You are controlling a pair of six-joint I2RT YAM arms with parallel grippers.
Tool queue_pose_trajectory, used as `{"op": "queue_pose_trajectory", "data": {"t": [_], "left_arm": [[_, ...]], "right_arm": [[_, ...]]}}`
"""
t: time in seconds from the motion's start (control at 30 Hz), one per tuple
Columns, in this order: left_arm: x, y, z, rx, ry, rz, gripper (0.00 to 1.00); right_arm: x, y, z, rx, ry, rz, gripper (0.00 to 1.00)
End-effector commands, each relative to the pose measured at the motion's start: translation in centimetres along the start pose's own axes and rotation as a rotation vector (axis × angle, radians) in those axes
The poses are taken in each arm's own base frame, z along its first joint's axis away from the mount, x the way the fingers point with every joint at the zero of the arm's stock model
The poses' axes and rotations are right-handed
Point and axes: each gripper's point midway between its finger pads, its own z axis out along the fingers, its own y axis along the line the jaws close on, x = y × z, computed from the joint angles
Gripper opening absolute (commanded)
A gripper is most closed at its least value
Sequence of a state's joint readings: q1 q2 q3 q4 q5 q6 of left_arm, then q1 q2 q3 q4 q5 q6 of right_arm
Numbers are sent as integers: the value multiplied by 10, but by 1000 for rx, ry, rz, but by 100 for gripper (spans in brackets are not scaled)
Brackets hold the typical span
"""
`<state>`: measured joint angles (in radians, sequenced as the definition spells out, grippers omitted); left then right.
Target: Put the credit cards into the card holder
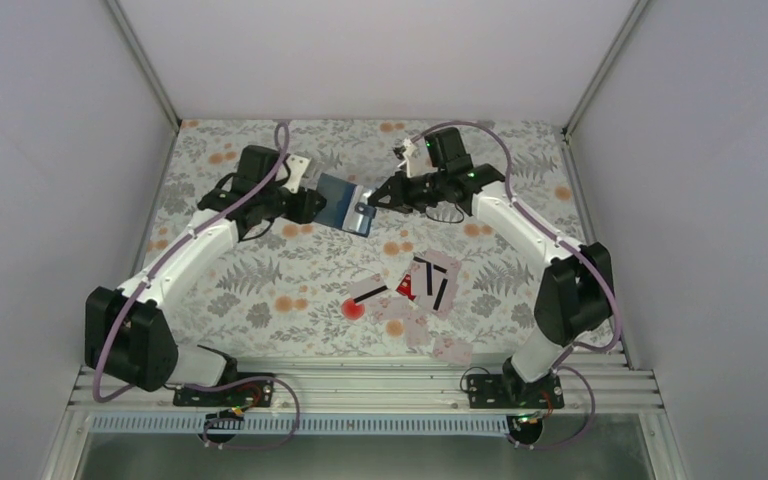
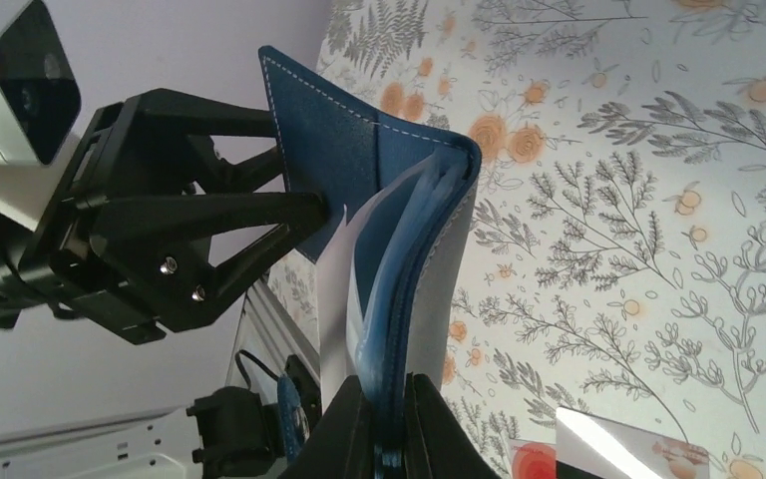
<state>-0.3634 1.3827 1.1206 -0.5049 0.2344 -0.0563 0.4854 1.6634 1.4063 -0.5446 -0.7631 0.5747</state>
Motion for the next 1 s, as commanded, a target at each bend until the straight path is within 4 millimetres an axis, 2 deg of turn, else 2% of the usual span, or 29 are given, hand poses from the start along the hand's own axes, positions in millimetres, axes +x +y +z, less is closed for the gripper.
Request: {"op": "queue_pose_trajectory", "data": {"t": [0.0,0.13,0.23,0.3,0.33,0.43,0.53,0.57,0.63,0.7,0.73,0.8,0.87,0.97], "left_arm": [[3,-18,-10,216,-18,-75,48],[17,-6,-15,214,-7,-135,38],[29,-7,-14,233,26,-150,22],[37,-4,-11,218,51,-167,7],[41,-1,-9,198,66,-177,3],[55,13,-5,112,117,-210,2],[60,24,-5,46,153,-228,3],[61,26,-5,29,161,-228,6],[63,38,-5,-44,179,-229,22],[69,63,-6,-191,222,-234,39],[70,73,-8,-255,239,-238,45],[65,83,-13,-328,250,-238,47],[40,72,-23,-296,177,-203,46],[-4,16,-41,-86,21,-56,49]], "right_arm": [[10,3,17,-99,62,-111,4],[20,-8,33,-153,119,-107,4],[28,-17,47,-173,159,-107,4],[32,-26,57,-170,185,-95,4],[32,-30,62,-166,196,-90,4],[36,-42,75,-158,227,-65,4],[37,-51,88,-143,255,-36,4],[37,-52,93,-142,264,-33,4],[38,-55,102,-136,282,-20,4],[37,-61,110,-112,298,-1,4],[36,-64,113,-97,303,11,4],[35,-74,119,-60,313,37,4],[36,-84,126,-27,333,68,4],[34,-96,131,29,345,107,4]]}}
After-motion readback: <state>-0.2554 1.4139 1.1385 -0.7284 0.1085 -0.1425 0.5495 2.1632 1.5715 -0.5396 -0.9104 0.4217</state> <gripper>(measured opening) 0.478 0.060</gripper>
